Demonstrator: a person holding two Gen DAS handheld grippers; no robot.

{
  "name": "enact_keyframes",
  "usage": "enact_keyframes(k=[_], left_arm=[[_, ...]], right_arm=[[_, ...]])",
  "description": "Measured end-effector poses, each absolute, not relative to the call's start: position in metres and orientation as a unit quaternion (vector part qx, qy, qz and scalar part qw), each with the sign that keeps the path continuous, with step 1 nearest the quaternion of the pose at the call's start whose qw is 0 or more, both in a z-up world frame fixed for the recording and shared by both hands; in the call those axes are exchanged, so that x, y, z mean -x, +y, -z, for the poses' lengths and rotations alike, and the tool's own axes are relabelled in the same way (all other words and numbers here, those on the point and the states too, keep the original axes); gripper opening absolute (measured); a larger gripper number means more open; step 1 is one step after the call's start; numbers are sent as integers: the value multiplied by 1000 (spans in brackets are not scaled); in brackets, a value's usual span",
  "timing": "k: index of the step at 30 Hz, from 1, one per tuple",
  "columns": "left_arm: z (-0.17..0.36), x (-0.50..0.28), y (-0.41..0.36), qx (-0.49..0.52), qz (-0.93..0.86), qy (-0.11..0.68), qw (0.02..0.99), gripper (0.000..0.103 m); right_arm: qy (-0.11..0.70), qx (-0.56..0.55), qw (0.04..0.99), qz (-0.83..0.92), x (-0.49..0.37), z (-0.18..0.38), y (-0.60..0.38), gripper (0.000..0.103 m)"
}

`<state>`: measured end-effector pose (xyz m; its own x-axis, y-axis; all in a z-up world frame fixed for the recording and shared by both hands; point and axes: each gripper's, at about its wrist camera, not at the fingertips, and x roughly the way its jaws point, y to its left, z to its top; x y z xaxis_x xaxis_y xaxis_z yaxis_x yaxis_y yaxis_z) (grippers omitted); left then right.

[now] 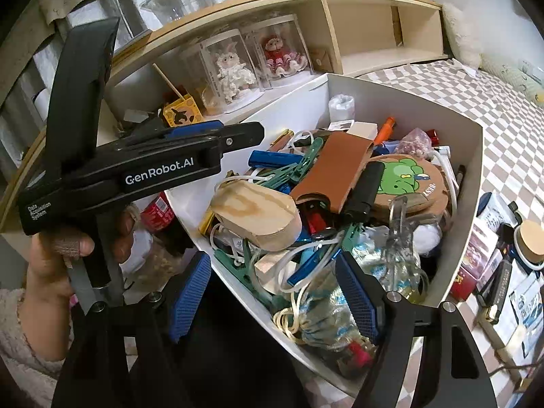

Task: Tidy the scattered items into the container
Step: 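Open the right tool to drop the clothespin into the white box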

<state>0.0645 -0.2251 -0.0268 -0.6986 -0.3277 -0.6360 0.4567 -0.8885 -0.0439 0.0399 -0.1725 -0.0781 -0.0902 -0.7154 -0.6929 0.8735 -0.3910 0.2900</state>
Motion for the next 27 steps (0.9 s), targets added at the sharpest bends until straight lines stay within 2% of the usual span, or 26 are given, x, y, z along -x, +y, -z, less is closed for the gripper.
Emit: enact_keyframes(k=[12, 15, 19, 22, 23, 24, 25, 26, 27], left_arm=[[26, -65, -222, -325, 917, 97, 212, 55], [25, -66, -219, -324, 917, 93, 212, 70], [22, -67, -213, -321, 920, 90, 207, 77], [20, -67, -210, -319, 921, 89, 204, 91], [19, -67, -209, -318, 922, 89, 202, 97], [19, -67, -207, -317, 923, 88, 199, 98], [18, -67, -206, -316, 924, 87, 197, 99], [18, -67, -204, -316, 924, 85, 197, 99], [17, -66, -203, -316, 924, 84, 197, 99]], right_arm=[[82, -394, 532, 745, -34, 72, -159, 76], [80, -390, 528, 750, -33, 69, -156, 76], [79, -386, 521, 757, -31, 67, -152, 76], [76, -385, 515, 762, -28, 66, -147, 77], [77, -384, 512, 765, -28, 65, -146, 80], [79, -381, 509, 768, -28, 64, -144, 85], [80, -378, 506, 771, -27, 64, -143, 99], [82, -374, 502, 776, -27, 63, -141, 103], [83, -369, 499, 780, -27, 62, -140, 103]])
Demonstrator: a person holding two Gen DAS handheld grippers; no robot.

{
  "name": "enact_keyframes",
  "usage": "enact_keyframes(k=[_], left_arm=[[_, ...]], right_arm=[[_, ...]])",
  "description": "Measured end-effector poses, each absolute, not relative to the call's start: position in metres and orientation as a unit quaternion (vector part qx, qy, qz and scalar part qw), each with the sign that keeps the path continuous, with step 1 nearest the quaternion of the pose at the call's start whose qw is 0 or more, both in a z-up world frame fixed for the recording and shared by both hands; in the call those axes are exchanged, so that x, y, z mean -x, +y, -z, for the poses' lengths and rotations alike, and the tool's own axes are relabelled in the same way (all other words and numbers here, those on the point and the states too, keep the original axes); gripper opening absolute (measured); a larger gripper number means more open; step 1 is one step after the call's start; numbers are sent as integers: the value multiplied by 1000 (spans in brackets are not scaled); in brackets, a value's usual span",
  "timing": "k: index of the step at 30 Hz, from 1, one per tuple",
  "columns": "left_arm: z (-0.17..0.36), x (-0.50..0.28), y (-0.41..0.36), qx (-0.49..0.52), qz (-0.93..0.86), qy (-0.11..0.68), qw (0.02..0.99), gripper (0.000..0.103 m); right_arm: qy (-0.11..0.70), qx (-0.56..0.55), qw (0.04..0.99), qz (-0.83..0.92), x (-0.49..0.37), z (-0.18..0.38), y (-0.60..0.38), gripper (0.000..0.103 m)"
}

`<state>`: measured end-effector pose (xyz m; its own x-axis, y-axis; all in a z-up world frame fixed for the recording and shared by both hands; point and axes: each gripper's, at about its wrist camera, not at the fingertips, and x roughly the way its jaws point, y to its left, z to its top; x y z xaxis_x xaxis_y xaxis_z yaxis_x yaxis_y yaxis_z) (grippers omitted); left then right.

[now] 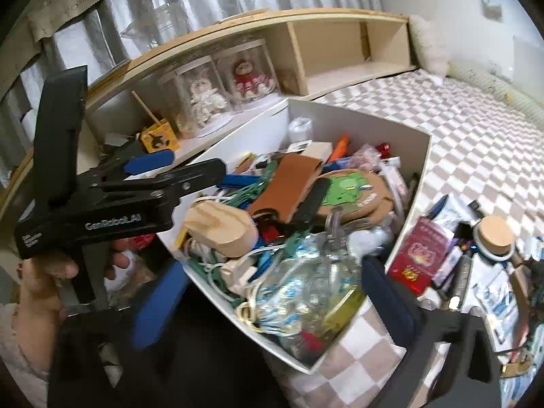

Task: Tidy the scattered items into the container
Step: 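Withdraw the right tool from the box back over the items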

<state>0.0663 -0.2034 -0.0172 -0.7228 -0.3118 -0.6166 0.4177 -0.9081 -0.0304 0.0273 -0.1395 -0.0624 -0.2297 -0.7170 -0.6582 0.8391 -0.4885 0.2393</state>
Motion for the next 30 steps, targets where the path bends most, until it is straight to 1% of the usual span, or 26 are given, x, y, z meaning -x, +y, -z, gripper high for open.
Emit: enact_keyframes(k=[5, 17, 30], left_arm=[[17, -65, -202, -317, 924, 90, 195, 102], [17, -61, -186, -320, 927, 92, 171, 103], [20, -46, -144, -326, 935, 77, 119, 103]], right_arm=[[84, -362, 478, 796, -22, 61, -130, 103], [57, -359, 441, 821, -7, 55, -98, 103], [37, -355, 379, 854, 12, 53, -52, 103]])
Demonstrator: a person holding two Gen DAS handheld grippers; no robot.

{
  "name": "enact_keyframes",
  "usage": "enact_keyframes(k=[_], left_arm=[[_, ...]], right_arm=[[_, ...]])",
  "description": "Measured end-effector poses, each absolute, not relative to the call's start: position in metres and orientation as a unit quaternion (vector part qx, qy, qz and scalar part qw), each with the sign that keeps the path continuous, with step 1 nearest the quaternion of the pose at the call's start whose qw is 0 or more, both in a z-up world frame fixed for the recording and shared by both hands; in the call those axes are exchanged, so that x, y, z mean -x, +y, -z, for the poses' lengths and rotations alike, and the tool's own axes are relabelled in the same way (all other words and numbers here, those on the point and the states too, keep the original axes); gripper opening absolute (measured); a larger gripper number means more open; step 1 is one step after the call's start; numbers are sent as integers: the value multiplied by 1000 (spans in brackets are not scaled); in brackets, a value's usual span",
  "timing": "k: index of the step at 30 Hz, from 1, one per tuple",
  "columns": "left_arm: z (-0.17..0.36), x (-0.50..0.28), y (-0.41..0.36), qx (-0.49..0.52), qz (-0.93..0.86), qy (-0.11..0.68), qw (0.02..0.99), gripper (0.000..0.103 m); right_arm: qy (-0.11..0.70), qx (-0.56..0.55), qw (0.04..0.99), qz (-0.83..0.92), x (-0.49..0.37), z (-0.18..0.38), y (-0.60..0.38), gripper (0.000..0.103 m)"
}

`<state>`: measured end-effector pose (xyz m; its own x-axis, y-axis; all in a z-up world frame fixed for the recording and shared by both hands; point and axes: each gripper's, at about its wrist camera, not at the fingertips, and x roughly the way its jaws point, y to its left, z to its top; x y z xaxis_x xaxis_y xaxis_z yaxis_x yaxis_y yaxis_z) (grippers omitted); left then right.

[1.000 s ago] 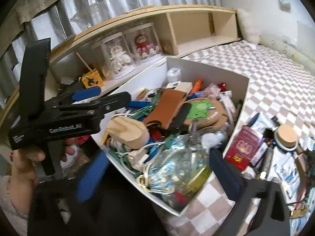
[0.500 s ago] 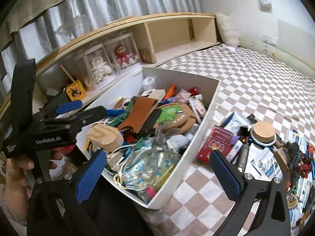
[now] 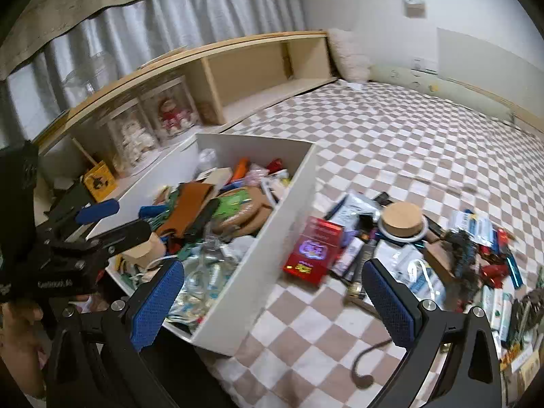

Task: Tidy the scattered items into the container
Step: 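Withdraw the right tool from the box back over the items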

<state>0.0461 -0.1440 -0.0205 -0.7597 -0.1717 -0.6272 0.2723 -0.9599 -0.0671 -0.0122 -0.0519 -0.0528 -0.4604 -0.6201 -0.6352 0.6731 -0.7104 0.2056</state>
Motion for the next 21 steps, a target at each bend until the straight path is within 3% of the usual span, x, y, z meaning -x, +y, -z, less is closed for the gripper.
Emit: enact_keyframes(k=[21], left_arm=[[21, -5, -69, -329, 942, 61, 16, 103]], right_arm=[[12, -346, 263, 900, 37, 46, 57, 103]])
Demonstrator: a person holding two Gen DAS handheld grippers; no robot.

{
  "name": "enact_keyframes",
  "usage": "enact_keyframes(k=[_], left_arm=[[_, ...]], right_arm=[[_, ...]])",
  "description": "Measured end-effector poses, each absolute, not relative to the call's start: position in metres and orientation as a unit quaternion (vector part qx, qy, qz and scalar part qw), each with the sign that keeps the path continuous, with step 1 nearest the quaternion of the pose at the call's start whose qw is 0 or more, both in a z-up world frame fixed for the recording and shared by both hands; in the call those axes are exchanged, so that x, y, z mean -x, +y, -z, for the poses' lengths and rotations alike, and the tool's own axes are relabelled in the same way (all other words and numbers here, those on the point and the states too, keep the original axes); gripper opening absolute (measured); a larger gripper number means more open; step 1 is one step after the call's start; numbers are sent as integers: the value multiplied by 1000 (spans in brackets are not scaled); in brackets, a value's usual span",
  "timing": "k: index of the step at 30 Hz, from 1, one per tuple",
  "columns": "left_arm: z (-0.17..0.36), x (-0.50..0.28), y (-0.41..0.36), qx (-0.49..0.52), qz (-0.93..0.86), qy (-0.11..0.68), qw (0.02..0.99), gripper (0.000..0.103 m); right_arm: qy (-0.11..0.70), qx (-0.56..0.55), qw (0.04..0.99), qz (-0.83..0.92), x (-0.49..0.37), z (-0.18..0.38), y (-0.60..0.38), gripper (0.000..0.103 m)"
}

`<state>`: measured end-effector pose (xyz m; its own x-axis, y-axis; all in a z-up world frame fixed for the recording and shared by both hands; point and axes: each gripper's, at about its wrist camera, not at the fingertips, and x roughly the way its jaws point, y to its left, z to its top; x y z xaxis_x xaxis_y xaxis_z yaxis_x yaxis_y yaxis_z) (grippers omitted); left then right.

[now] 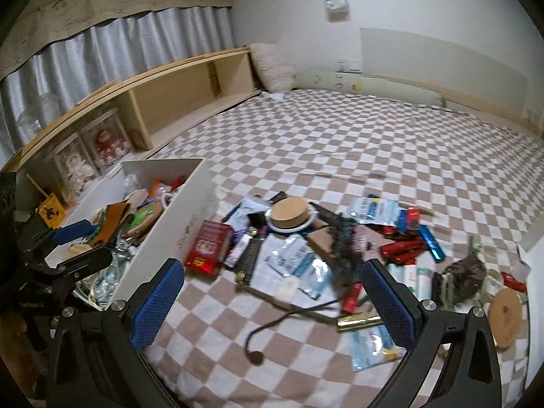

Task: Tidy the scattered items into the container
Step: 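Withdraw the right tool from the box back over the items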

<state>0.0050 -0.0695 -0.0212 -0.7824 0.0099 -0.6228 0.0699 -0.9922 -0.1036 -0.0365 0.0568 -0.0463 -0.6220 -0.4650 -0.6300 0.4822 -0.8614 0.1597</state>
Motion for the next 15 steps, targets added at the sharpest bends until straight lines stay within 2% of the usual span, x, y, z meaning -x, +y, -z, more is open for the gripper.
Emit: enact_keyframes(k=[15], left_arm=[[24, 13, -37, -336, 940, 53, -28, 101]], right_arm=[[3, -343, 221, 913, 42, 50, 99, 103]])
